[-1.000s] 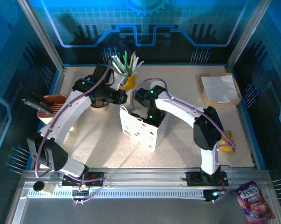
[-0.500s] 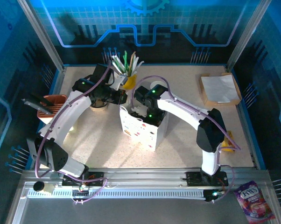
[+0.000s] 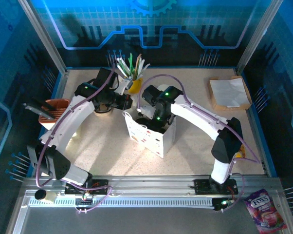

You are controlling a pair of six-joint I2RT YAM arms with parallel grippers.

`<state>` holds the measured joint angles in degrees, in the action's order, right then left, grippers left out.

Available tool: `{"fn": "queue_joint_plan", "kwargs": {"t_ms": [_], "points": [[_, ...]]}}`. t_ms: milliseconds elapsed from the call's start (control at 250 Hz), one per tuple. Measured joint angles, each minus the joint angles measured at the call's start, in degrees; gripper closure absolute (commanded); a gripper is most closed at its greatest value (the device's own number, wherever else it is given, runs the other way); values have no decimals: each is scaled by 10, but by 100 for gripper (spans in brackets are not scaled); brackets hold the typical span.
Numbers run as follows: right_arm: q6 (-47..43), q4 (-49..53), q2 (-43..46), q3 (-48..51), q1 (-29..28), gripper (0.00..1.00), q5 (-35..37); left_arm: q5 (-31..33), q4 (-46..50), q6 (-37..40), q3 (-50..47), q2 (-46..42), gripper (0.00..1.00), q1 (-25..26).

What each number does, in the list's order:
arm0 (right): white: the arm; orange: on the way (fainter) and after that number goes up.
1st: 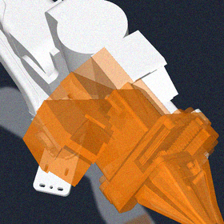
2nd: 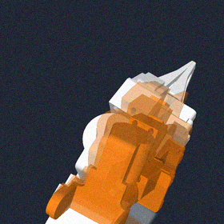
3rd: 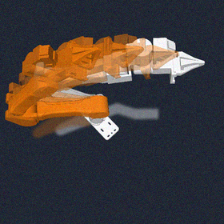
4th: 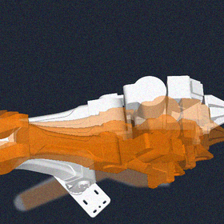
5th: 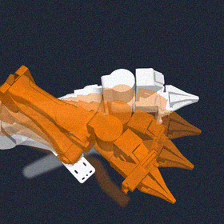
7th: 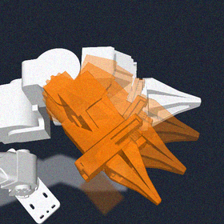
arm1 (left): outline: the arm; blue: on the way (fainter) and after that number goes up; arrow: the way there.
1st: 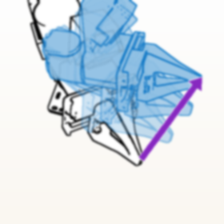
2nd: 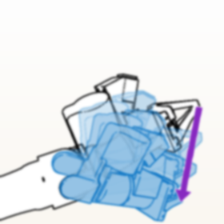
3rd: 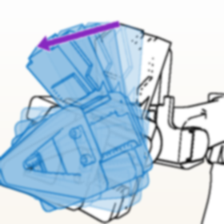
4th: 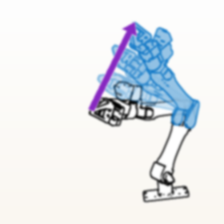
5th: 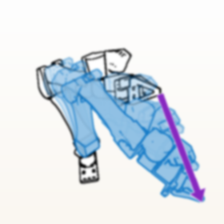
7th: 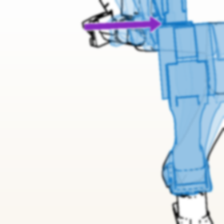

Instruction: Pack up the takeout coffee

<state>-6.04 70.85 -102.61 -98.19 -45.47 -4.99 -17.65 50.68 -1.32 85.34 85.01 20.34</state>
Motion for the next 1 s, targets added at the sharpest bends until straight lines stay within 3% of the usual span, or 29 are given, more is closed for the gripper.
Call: {"fn": "queue_joint_plan", "kwargs": {"t_ms": [999], "points": [[7,-26,18,-46,-4,18,-13,0,5,0,0,-12,100,6]]}}
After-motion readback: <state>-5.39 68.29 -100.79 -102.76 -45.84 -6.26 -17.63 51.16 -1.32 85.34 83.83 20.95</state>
